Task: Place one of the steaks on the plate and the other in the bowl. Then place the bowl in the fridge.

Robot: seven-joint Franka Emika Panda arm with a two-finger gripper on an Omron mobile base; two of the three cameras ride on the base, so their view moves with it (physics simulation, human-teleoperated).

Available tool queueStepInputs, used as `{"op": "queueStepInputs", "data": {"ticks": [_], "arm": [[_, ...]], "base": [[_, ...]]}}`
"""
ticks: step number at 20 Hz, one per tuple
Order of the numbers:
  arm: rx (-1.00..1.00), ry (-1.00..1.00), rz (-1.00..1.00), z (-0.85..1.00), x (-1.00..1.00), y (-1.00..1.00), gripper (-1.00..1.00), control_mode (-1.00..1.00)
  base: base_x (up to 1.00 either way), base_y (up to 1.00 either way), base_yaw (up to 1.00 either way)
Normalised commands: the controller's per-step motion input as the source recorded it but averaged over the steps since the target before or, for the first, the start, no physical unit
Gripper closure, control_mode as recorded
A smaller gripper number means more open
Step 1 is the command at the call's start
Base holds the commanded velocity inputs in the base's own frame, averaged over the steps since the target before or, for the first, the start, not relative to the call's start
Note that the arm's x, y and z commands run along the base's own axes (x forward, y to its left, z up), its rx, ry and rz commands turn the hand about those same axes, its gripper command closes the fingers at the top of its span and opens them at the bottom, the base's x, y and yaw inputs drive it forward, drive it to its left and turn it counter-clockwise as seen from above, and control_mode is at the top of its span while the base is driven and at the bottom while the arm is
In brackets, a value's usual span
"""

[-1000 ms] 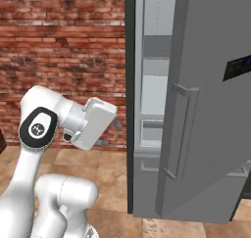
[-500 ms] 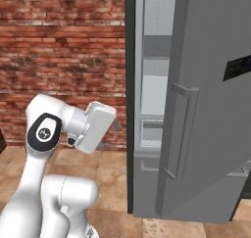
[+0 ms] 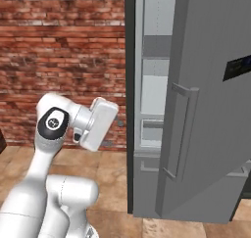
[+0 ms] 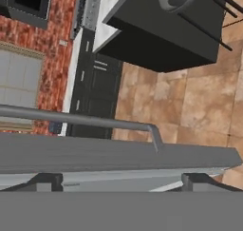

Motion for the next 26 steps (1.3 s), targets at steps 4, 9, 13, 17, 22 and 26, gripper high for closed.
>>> {"op": "queueStepInputs", "data": {"ticks": [4, 9, 13, 17, 22, 26], "arm": [[0.00, 0.14, 0.00, -0.28, 0.29, -0.20, -1.00, -1.00], [-0.01, 0.13, 0.00, -0.25, 0.30, -0.13, -1.00, -1.00], [-0.03, 0.11, 0.00, -0.19, 0.24, -0.04, -1.00, -1.00], [0.00, 0.06, 0.00, -0.21, 0.08, -0.35, -1.00, -1.00], [0.00, 0.04, 0.00, -0.19, 0.10, -0.28, 1.00, -1.00], [0.00, 0.04, 0.00, -0.14, 0.10, -0.11, 1.00, -1.00]], "base": [[0.00, 0.00, 0.00], [0.00, 0.00, 0.00], [0.00, 0.00, 0.00], [0.00, 0.00, 0.00], [0.00, 0.00, 0.00], [0.00, 0.00, 0.00]]}}
